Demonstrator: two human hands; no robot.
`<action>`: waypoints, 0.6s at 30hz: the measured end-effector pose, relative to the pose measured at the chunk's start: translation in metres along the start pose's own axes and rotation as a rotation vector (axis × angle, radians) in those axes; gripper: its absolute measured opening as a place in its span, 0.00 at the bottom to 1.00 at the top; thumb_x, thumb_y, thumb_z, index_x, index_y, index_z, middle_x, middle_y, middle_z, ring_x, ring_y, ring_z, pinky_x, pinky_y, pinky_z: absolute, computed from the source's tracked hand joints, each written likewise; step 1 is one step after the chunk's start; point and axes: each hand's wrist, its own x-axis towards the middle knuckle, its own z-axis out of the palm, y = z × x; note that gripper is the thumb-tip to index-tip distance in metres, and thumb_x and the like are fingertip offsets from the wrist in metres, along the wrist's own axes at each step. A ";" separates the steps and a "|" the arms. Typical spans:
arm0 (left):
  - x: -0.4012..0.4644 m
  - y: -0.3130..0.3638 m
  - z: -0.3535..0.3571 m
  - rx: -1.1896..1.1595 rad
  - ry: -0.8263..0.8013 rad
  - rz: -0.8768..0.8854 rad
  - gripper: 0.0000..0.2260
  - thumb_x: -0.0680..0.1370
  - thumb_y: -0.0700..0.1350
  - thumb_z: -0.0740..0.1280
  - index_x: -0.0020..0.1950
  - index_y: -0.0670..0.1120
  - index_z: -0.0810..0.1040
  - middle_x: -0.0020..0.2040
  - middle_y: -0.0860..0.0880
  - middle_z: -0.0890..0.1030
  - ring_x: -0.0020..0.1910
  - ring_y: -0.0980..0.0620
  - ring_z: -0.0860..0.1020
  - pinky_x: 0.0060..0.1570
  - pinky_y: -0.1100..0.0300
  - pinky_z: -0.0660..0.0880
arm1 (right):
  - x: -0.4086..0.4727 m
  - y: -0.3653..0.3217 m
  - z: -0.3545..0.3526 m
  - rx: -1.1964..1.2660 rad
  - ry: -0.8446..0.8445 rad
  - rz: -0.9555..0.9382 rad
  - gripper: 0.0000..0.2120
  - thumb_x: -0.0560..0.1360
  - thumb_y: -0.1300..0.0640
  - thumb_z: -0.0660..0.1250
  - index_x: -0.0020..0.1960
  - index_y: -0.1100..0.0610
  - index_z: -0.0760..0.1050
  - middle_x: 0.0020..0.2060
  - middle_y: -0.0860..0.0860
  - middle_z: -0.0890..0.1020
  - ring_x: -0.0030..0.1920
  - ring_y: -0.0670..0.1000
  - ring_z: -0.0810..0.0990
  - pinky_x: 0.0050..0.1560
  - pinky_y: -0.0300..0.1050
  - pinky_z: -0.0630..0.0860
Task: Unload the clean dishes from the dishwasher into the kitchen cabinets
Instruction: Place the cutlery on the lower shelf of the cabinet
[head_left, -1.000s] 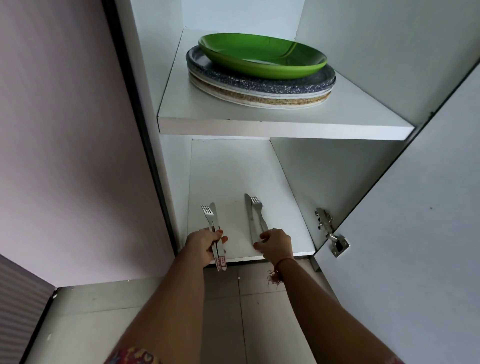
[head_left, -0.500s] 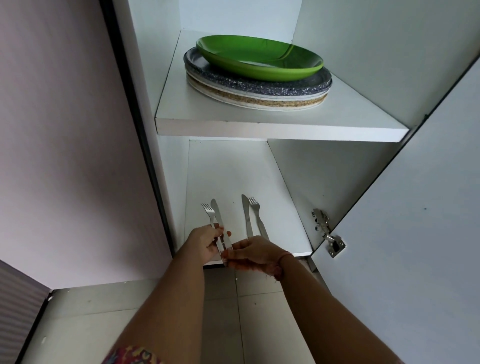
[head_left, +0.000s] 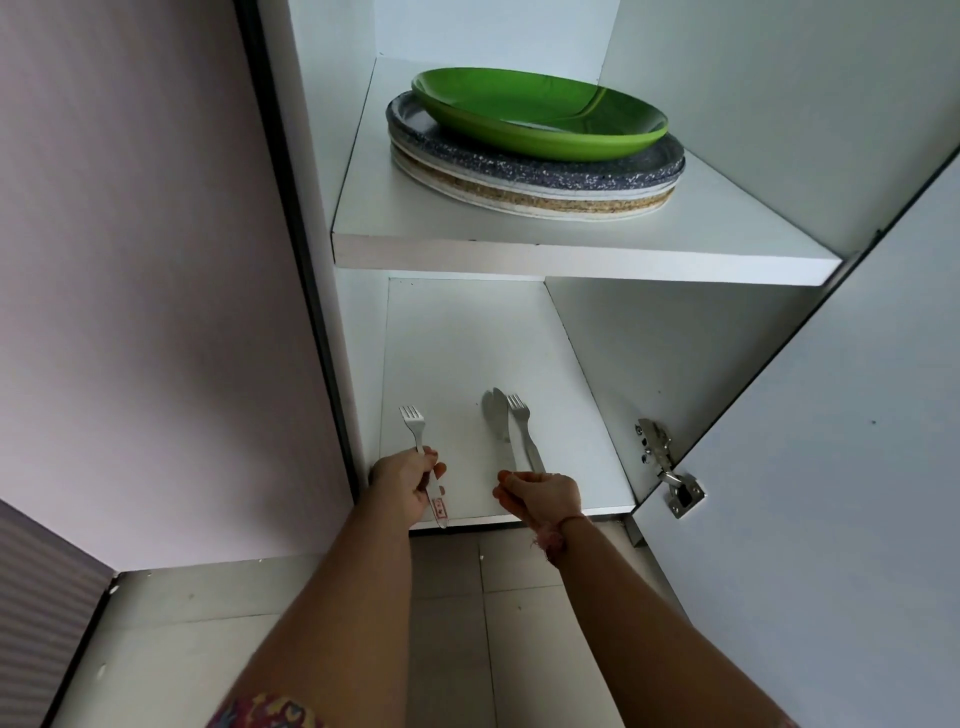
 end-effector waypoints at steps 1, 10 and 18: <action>0.000 0.000 -0.001 -0.004 -0.009 0.001 0.11 0.79 0.32 0.62 0.61 0.34 0.75 0.40 0.44 0.75 0.38 0.50 0.75 0.55 0.47 0.72 | 0.001 0.000 0.000 -0.050 0.022 -0.028 0.07 0.71 0.66 0.73 0.46 0.68 0.78 0.39 0.59 0.82 0.37 0.52 0.82 0.36 0.39 0.82; -0.001 0.000 0.002 0.006 -0.044 -0.017 0.12 0.75 0.35 0.68 0.58 0.39 0.79 0.42 0.44 0.79 0.40 0.50 0.77 0.36 0.58 0.74 | 0.007 0.003 -0.001 -0.632 0.128 -0.230 0.12 0.69 0.63 0.75 0.51 0.66 0.79 0.45 0.61 0.84 0.40 0.54 0.83 0.45 0.46 0.82; -0.003 -0.001 0.001 -0.014 -0.058 0.014 0.13 0.75 0.35 0.69 0.59 0.37 0.78 0.49 0.42 0.80 0.46 0.47 0.79 0.50 0.56 0.76 | 0.006 0.002 0.000 -0.953 0.106 -0.395 0.12 0.74 0.66 0.66 0.56 0.62 0.81 0.52 0.59 0.83 0.52 0.57 0.82 0.55 0.50 0.80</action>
